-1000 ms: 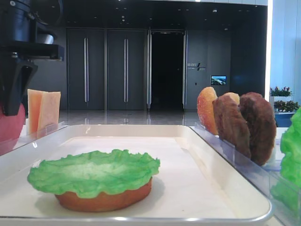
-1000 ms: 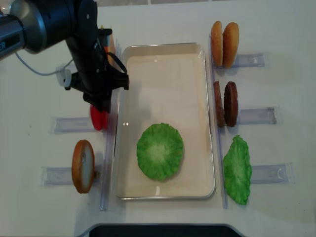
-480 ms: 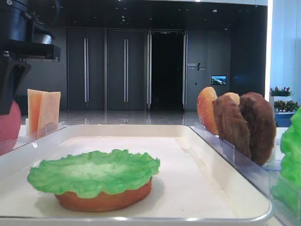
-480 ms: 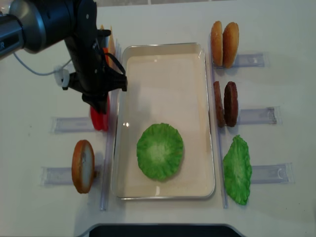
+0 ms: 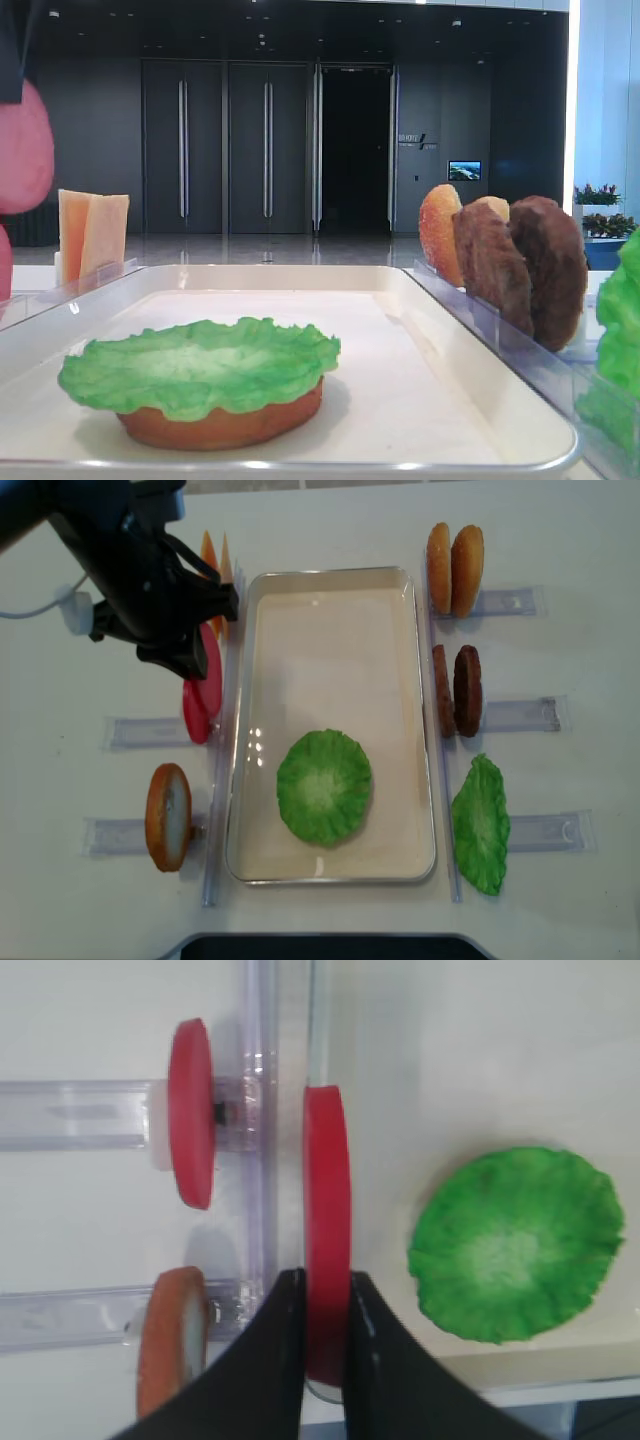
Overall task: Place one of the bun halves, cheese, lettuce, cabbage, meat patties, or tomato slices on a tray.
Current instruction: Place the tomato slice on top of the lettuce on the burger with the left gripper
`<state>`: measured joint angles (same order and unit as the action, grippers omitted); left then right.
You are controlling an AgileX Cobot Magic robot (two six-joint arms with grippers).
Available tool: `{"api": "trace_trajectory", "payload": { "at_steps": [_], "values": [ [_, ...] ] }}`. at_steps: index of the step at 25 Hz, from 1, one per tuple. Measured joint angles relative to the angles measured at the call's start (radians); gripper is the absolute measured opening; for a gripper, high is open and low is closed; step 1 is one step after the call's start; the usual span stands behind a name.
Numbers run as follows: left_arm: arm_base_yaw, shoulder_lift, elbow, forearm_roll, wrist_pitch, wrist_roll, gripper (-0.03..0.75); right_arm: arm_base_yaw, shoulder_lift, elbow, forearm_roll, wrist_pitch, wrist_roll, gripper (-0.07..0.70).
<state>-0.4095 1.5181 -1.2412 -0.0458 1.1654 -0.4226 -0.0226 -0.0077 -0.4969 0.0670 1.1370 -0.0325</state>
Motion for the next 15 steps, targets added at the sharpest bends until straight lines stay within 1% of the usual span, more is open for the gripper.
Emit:
{"api": "trace_trajectory", "payload": {
  "at_steps": [2, 4, 8, 12, 15],
  "values": [
    [0.0, -0.051, 0.034, -0.055, -0.019, 0.026, 0.063, 0.0, 0.0, 0.0, 0.0, 0.0, 0.0, 0.535],
    [0.0, -0.102, 0.09, -0.112, -0.053, 0.049, 0.063, 0.0, 0.0, 0.0, 0.0, 0.0, 0.0, 0.535],
    [0.0, -0.204, 0.249, -0.244, -0.149, 0.124, 0.063, 0.0, 0.0, 0.0, 0.0, 0.0, 0.0, 0.535],
    [0.0, -0.299, 0.412, -0.444, -0.259, 0.273, 0.063, 0.0, 0.0, 0.0, 0.0, 0.0, 0.0, 0.535],
    [0.0, -0.343, 0.512, -0.596, -0.316, 0.409, 0.063, 0.0, 0.0, 0.0, 0.0, 0.0, 0.0, 0.535]
  ]
}}
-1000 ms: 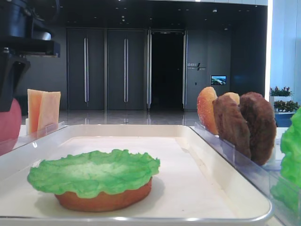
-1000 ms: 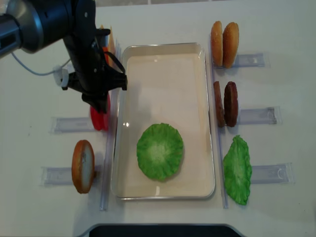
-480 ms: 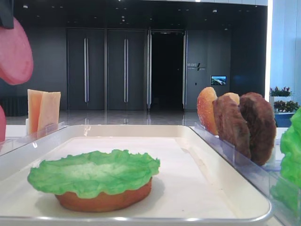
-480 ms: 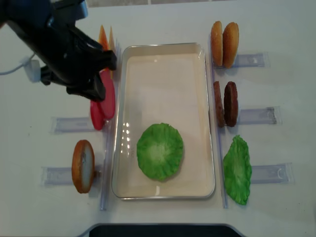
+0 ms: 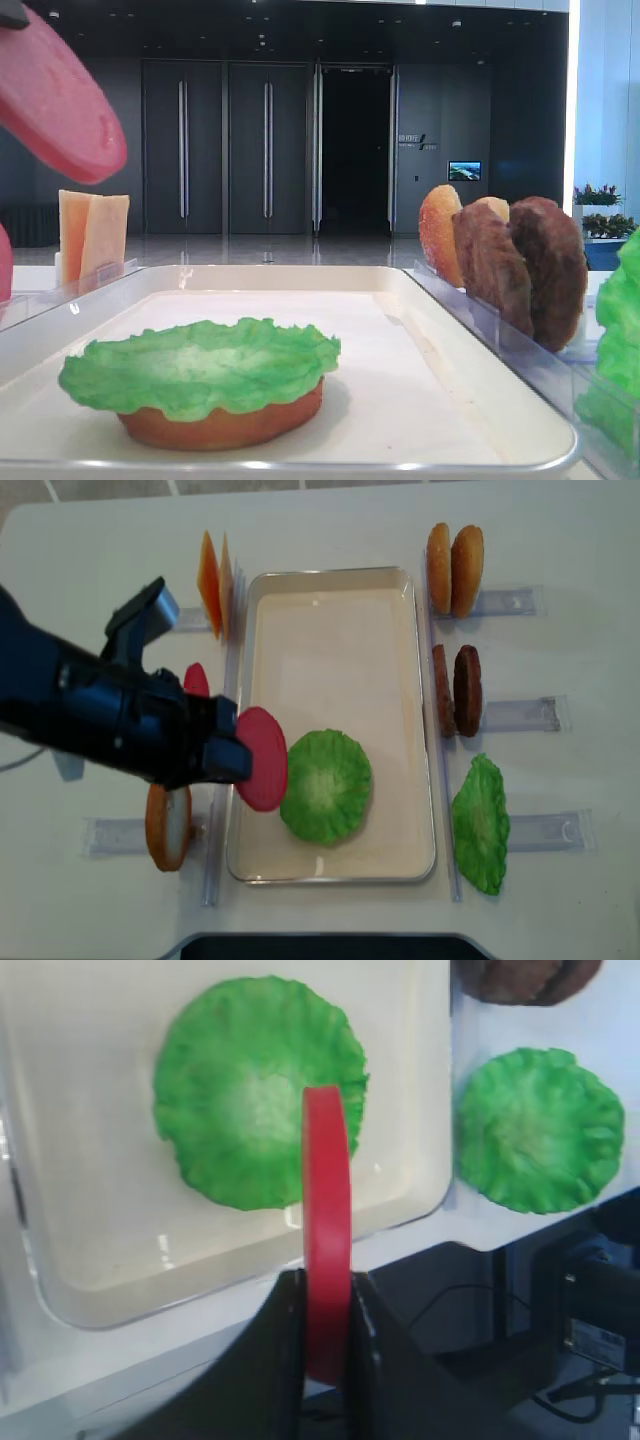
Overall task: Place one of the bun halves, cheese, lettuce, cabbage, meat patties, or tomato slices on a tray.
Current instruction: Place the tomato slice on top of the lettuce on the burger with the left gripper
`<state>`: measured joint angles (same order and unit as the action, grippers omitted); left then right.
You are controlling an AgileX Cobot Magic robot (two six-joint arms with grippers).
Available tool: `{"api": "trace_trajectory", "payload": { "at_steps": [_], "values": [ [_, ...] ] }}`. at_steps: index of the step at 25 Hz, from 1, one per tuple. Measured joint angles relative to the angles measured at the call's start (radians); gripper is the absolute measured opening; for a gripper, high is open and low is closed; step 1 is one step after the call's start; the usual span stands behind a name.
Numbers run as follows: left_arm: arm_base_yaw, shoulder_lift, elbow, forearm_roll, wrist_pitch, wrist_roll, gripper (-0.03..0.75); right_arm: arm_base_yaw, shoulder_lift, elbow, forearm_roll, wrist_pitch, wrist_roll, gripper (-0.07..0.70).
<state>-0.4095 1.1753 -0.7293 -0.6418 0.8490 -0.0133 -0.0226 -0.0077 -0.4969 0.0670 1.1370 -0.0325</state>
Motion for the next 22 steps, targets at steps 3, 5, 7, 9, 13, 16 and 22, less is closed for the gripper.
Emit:
{"api": "trace_trajectory", "payload": {
  "at_steps": [3, 5, 7, 9, 13, 16, 22],
  "values": [
    [0.0, -0.007, 0.08, -0.132, -0.04, 0.151, 0.063, 0.0, 0.0, 0.0, 0.0, 0.0, 0.0, 0.535],
    [0.0, -0.004, 0.126, -0.198, -0.074, 0.249, 0.062, 0.0, 0.0, 0.0, 0.0, 0.0, 0.0, 0.535],
    [0.0, 0.016, 0.153, -0.27, -0.098, 0.336, 0.062, 0.0, 0.0, 0.0, 0.0, 0.0, 0.0, 0.535],
    [0.0, 0.06, 0.163, -0.339, -0.113, 0.432, 0.062, 0.0, 0.0, 0.0, 0.0, 0.0, 0.0, 0.535],
    [0.0, 0.192, 0.163, -0.504, -0.138, 0.605, 0.062, 0.0, 0.0, 0.0, 0.0, 0.0, 0.0, 0.535],
    [0.0, 0.292, 0.163, -0.623, -0.139, 0.726, 0.062, 0.0, 0.0, 0.0, 0.0, 0.0, 0.0, 0.535],
    [0.0, 0.402, 0.16, -0.749, -0.134, 0.897, 0.062, 0.0, 0.0, 0.0, 0.0, 0.0, 0.0, 0.535]
  ]
}}
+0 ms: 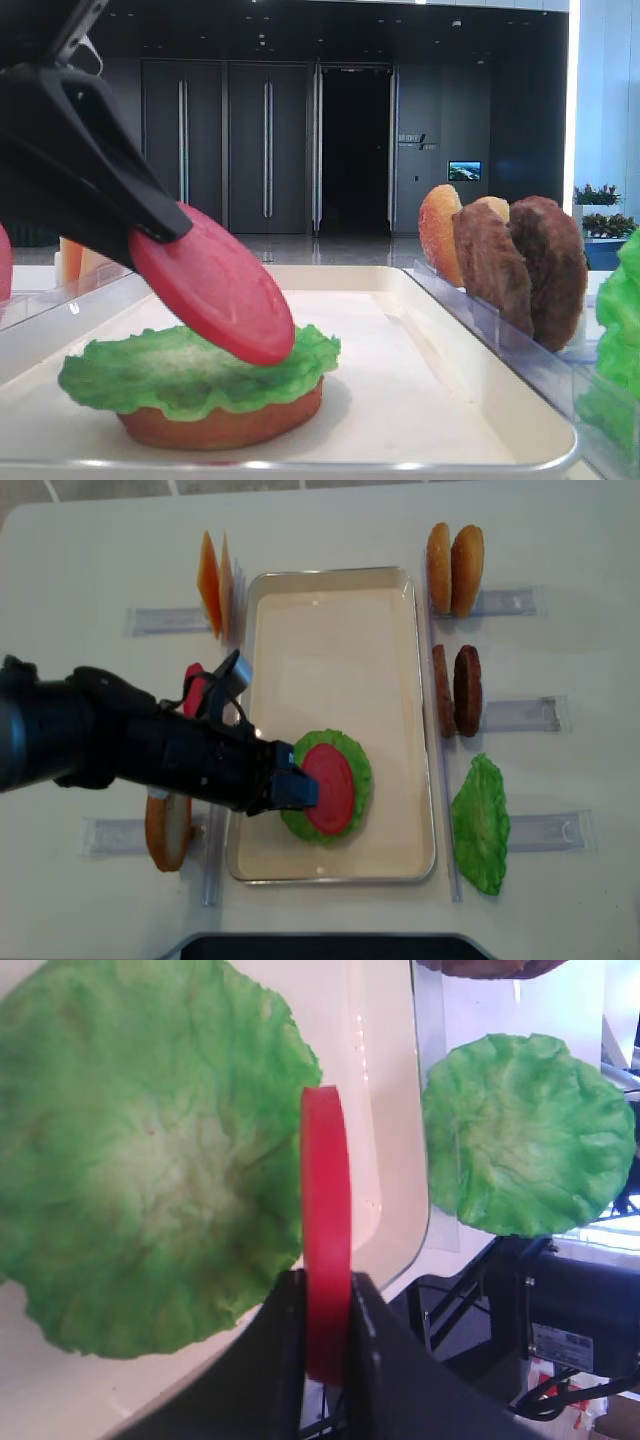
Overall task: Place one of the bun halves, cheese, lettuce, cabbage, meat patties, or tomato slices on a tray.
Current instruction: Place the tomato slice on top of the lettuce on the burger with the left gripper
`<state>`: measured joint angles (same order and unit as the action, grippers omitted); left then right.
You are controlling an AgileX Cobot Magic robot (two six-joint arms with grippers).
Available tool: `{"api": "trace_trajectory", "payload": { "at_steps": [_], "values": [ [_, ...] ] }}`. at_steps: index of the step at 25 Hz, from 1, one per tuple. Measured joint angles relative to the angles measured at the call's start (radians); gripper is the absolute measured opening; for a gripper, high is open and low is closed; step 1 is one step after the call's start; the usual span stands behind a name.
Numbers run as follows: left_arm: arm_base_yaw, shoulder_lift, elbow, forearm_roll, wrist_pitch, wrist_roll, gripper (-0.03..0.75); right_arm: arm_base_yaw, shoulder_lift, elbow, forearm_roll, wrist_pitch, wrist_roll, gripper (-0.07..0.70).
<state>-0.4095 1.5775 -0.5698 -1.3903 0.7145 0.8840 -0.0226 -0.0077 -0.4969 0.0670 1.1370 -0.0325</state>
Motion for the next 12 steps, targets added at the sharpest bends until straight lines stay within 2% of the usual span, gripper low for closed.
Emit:
{"api": "trace_trajectory", "payload": {
  "at_steps": [12],
  "values": [
    [0.0, 0.038, -0.026, -0.028, 0.005, 0.088, 0.062, 0.0, 0.0, 0.0, 0.0, 0.0, 0.0, 0.535]
  ]
}}
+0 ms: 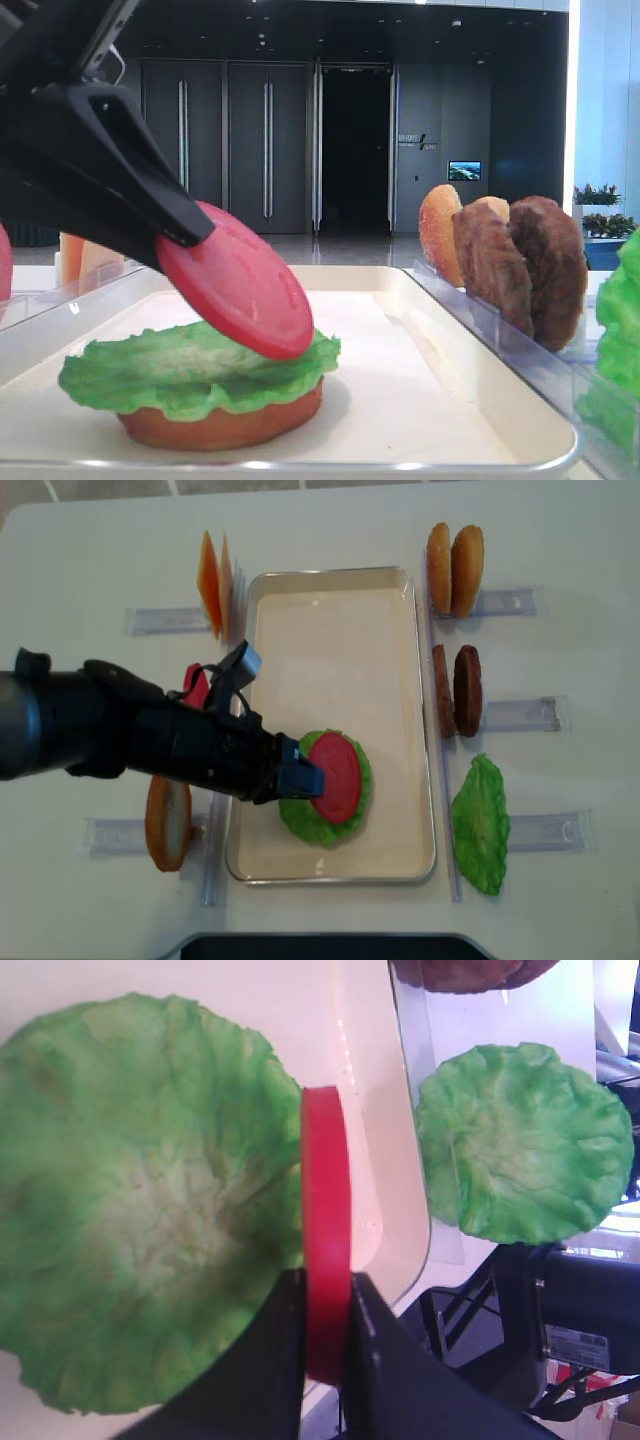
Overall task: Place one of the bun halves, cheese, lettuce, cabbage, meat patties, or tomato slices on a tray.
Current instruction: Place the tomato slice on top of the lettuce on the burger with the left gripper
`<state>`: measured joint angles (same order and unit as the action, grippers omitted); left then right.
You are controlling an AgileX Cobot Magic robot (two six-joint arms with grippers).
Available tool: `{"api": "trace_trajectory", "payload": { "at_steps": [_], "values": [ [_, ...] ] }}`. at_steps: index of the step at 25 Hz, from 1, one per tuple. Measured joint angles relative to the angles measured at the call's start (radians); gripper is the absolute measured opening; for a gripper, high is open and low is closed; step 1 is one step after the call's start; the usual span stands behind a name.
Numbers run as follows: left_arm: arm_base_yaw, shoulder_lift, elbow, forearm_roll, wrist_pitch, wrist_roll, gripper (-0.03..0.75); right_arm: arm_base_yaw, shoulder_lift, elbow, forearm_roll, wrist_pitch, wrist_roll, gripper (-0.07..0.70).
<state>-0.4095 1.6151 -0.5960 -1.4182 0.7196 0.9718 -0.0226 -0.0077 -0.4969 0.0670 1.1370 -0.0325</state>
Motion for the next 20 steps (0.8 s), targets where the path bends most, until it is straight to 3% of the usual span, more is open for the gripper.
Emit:
{"api": "trace_trajectory", "payload": {
  "at_steps": [20],
  "values": [
    [0.0, 0.006, 0.0, 0.002, -0.026, 0.022, 0.089, 0.0, 0.0, 0.0, 0.0, 0.0, 0.0, 0.535]
  ]
}}
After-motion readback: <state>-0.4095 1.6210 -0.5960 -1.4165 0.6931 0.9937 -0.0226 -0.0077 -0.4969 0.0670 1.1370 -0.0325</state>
